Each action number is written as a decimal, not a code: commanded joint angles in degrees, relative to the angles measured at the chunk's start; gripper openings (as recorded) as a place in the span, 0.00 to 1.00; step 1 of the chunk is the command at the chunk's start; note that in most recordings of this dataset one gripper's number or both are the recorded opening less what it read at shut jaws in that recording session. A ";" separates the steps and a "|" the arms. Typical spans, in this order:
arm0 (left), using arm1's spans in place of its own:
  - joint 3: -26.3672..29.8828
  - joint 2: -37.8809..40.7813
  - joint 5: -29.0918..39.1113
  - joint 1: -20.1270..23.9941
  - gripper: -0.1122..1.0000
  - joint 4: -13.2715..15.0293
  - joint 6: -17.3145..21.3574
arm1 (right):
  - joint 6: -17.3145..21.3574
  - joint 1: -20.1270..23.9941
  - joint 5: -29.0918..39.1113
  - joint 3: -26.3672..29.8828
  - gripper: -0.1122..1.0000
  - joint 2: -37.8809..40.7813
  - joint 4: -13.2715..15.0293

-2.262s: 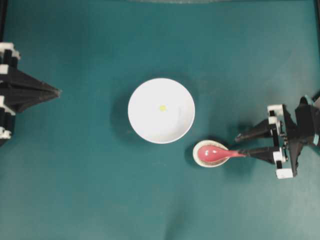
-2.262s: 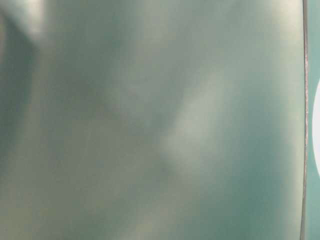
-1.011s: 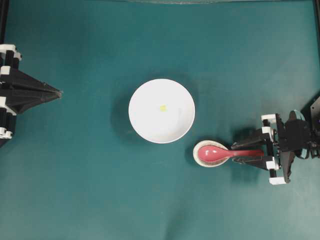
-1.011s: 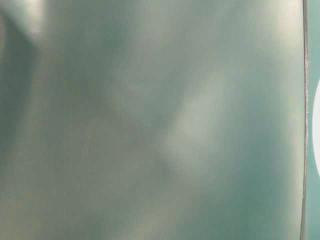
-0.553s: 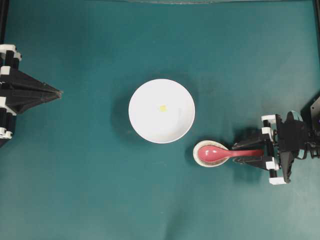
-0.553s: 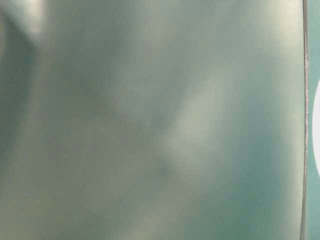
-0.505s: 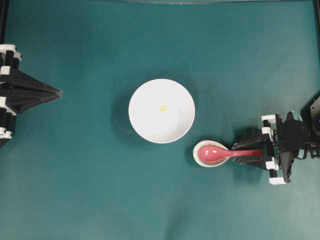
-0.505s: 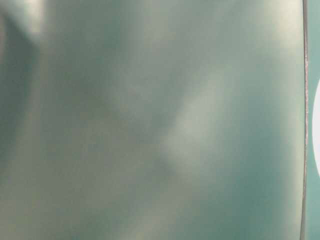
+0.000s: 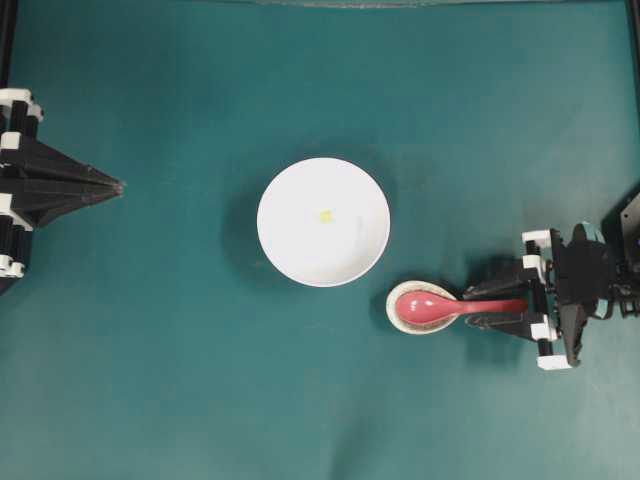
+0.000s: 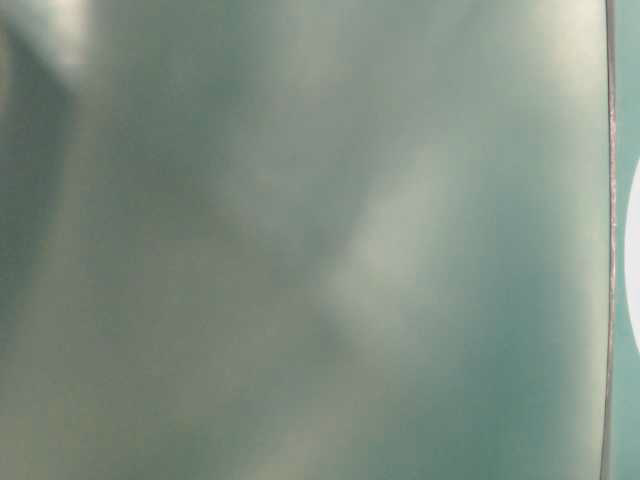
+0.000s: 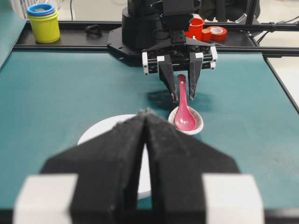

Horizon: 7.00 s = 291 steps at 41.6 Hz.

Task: Scoop the yellow hexagonal prism block from the bowl with a spoon using the right arm.
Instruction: 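Close the right gripper on the pink spoon handle, then lift the spoon from the dish and carry it over the white bowl, then lower the spoon into the bowl and push it under the yellow block, then raise the spoon with the yellow block resting on it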

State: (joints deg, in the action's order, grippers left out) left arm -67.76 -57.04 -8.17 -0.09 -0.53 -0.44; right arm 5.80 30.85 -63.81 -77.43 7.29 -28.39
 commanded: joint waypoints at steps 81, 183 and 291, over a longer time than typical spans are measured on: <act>1.49 -0.35 -0.09 -0.09 0.10 -0.09 0.18 | -24.43 -34.80 72.33 27.42 0.31 -32.34 3.16; 1.58 -0.79 1.05 0.00 0.10 -0.09 0.62 | -18.11 -40.17 103.89 52.56 0.31 -7.03 17.49; 1.49 -0.44 1.14 -0.09 0.10 -0.09 0.35 | -17.93 -36.65 83.23 51.94 0.31 -7.65 16.17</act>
State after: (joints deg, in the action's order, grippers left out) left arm -67.68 -58.10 -6.86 -0.09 -0.53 0.09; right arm -12.22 -5.89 21.36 -25.49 2.29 -11.69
